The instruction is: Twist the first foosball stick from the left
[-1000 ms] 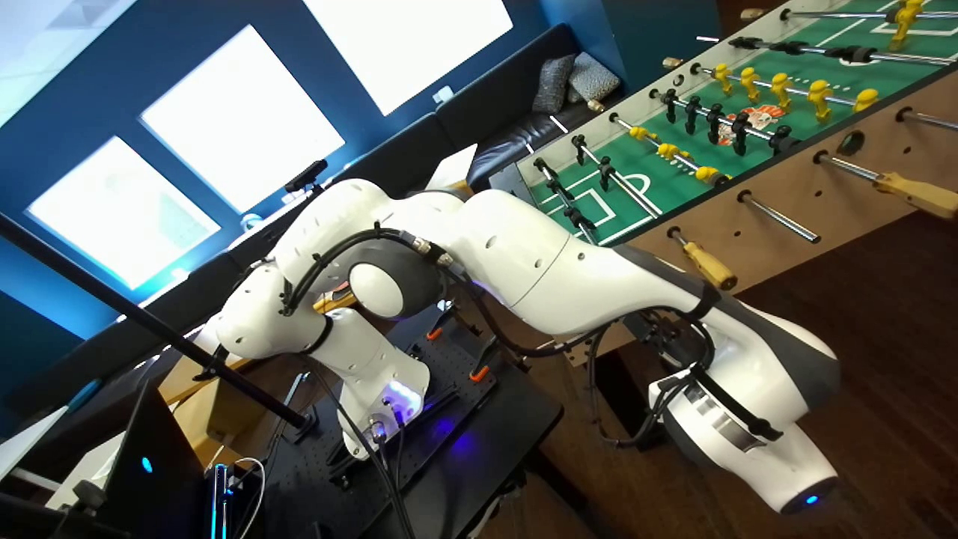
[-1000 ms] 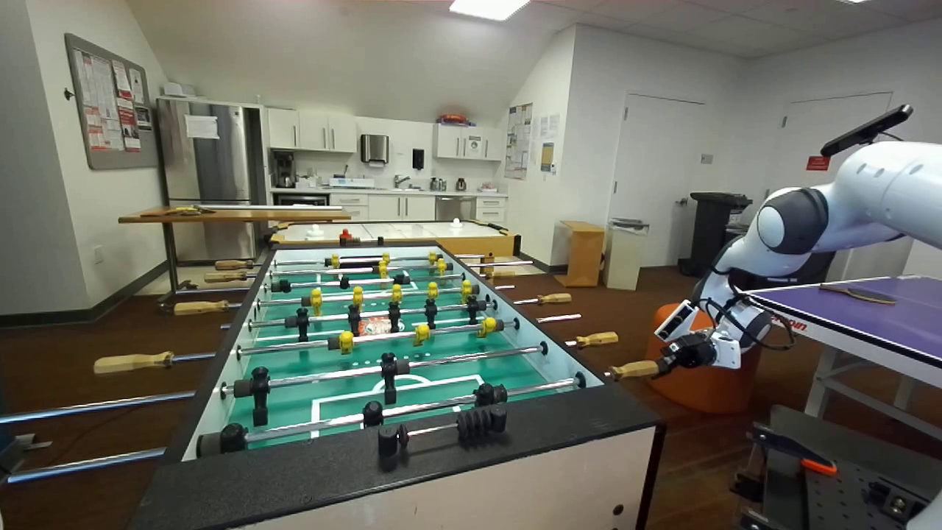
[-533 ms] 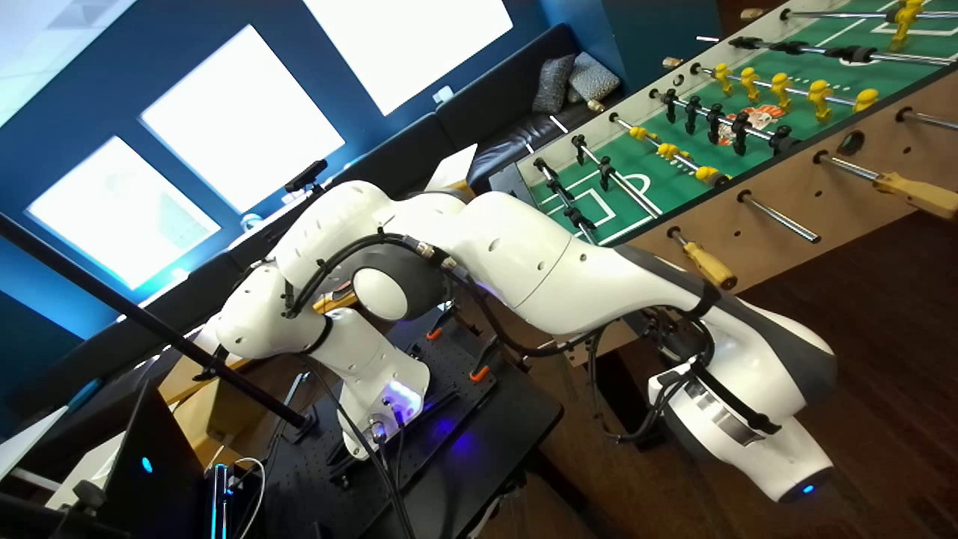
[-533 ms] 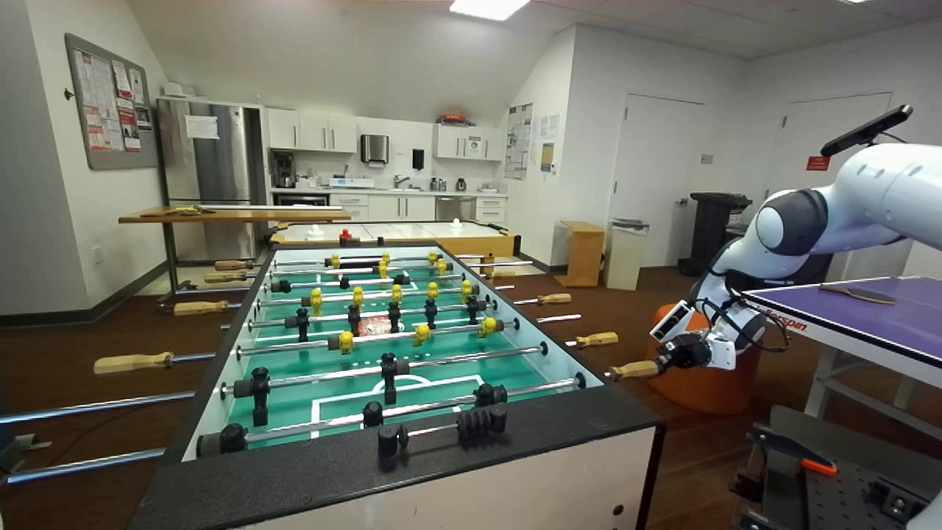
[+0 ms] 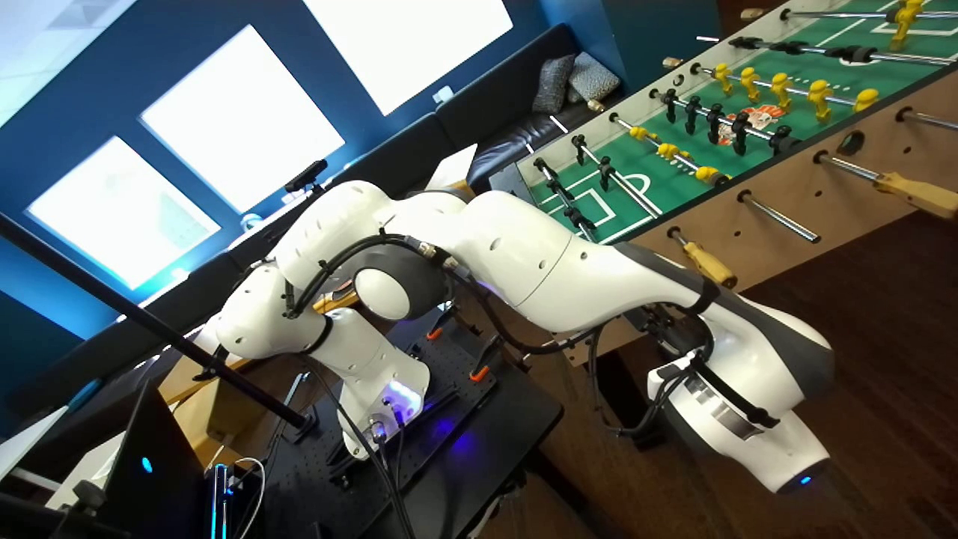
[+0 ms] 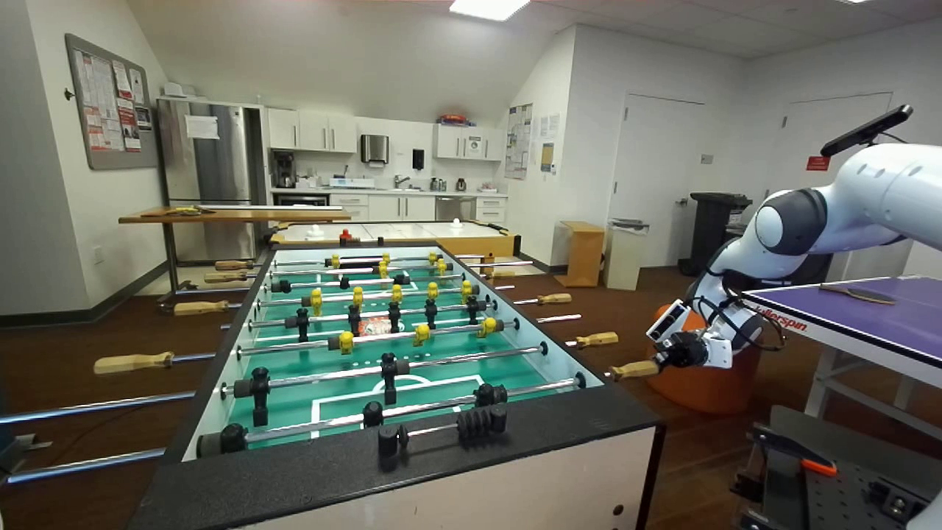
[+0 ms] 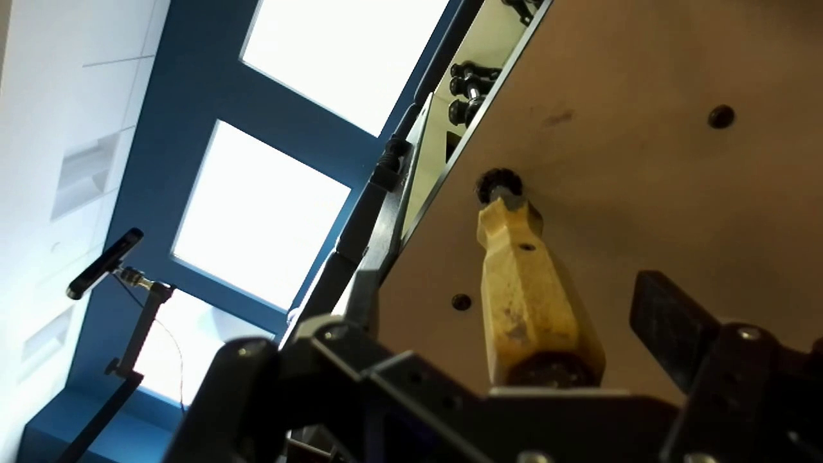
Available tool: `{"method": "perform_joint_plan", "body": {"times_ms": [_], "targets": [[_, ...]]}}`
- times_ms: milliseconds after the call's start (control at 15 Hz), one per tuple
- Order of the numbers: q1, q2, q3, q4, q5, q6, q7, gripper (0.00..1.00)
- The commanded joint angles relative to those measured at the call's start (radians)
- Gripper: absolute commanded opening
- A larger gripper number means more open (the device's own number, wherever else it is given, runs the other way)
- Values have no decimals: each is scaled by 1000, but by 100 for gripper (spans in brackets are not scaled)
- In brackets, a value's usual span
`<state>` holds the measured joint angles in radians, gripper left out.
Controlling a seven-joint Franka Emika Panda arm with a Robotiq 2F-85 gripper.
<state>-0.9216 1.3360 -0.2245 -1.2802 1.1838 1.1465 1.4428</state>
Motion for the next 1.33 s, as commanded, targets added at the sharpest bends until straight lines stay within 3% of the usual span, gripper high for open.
{"method": "perform_joint_plan", "body": {"times_ms": [0,867,933,1000,1267], "targets": [[-1,15,-3,35,1,-38,45,100],[18,13,-21,60,-71,-29,65,100],[18,13,-21,62,-76,-27,61,75],[18,13,-20,63,-80,-25,61,74],[16,14,-17,70,-89,-19,59,42]]}}
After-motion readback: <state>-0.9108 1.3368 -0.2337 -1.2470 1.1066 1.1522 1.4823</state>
